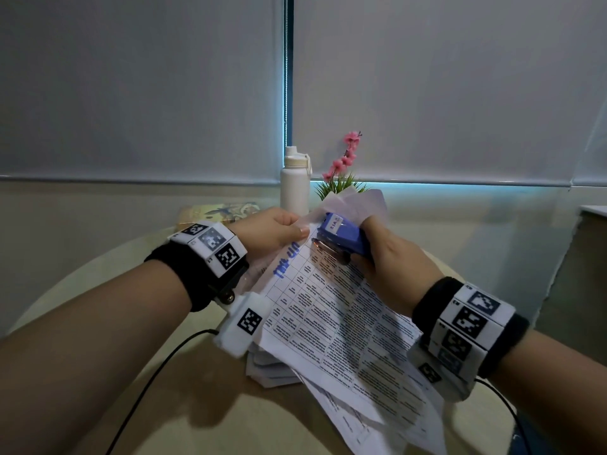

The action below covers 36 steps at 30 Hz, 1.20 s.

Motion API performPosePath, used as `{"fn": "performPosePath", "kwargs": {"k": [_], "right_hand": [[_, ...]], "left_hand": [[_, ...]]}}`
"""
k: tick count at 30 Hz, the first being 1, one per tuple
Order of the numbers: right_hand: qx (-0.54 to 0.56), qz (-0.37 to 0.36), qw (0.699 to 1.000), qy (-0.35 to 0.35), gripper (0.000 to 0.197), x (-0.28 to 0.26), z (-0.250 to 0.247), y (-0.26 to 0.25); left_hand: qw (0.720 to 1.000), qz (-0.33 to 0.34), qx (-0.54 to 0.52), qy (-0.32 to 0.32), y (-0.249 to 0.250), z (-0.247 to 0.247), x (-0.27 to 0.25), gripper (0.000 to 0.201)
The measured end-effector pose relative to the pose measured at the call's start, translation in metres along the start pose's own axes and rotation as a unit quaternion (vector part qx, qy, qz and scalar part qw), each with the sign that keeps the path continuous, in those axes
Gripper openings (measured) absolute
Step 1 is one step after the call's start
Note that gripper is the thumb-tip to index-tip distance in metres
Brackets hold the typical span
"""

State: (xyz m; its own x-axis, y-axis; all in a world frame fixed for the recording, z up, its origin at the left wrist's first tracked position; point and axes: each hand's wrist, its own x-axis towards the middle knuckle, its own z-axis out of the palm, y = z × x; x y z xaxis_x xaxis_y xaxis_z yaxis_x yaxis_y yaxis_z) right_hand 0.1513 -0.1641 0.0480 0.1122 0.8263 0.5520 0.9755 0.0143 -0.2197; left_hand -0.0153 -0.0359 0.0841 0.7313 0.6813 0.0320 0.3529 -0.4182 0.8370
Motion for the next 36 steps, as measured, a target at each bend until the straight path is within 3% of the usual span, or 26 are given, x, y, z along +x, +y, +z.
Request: {"fn": "performPosePath", "kwargs": {"k": [6,10,13,18,22,25,28,36], "right_hand": [[0.012,0.037,0.999,0.000,0.022,0.000,0.006,-0.004],[-0.018,0.042,0.999,0.009,0.017,-0.005,0.006,-0.006],[-0.017,0.038,0.999,0.015,0.020,-0.006,0.002,-0.005],[-0.028,0.021,0.999,0.019,0.036,-0.014,-0.002,-0.005],[-0.032,0.011,0.999,0.037,0.038,-0.016,-0.001,-0.003],[-0.029,0.020,0.999,0.024,0.037,-0.015,0.001,-0.001],[-0.024,0.003,0.999,0.024,0.038,-0.017,-0.001,-0.001],[-0.044,-0.071,0.996,0.036,0.044,-0.014,0.003,0.000]], "left_hand": [[1.000,0.007,-0.024,0.013,-0.001,0.006,-0.001,0.034],[1.000,0.015,0.001,-0.012,-0.001,0.005,-0.002,0.023],[0.997,0.073,0.024,-0.006,0.001,0.007,-0.005,0.067],[0.983,0.155,0.088,0.040,-0.001,0.013,-0.008,0.075],[0.971,0.205,0.097,0.080,-0.003,0.017,-0.011,0.098],[0.969,0.223,0.072,0.073,-0.007,0.017,-0.008,0.080],[0.976,0.198,0.071,0.051,-0.013,0.014,-0.003,0.058],[0.982,0.170,0.081,-0.003,-0.013,0.013,0.001,0.051]]}}
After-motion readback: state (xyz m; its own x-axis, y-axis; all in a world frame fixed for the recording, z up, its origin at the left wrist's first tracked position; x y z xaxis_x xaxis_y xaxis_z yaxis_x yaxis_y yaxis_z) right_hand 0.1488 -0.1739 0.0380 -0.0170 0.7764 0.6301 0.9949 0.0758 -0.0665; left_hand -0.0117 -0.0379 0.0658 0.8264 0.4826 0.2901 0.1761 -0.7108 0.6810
